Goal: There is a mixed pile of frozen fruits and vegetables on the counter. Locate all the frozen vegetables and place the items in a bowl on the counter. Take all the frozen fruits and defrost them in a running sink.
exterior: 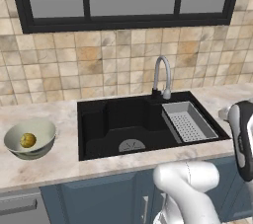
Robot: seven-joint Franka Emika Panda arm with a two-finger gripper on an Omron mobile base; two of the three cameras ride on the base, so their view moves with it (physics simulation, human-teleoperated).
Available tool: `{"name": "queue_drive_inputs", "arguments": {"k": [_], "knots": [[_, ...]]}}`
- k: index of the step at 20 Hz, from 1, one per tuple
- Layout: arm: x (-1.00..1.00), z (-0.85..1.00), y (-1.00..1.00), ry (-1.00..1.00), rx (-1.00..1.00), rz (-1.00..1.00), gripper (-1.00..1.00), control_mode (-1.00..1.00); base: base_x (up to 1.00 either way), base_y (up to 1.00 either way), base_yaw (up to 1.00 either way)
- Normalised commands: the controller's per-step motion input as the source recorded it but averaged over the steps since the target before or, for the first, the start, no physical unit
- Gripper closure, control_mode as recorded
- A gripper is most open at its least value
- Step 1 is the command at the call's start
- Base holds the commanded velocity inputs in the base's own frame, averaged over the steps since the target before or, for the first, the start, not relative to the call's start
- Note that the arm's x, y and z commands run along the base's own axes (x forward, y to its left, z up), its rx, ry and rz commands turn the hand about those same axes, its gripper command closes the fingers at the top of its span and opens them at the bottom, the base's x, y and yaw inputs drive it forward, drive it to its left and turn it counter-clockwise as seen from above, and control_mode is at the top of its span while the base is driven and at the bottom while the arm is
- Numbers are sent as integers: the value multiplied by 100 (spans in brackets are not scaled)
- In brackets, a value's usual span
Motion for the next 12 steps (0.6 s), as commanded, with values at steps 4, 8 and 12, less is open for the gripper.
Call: {"name": "queue_drive_inputs", "arguments": {"k": [4, 8, 12], "knots": [[10, -36, -77, 5, 0, 0, -100, -100, 0, 0, 0], [24, -39, -81, 10, 0, 0, -100, -100, 0, 0, 0], [53, -33, -84, 15, 0, -3, -100, -100, 0, 0, 0]]}}
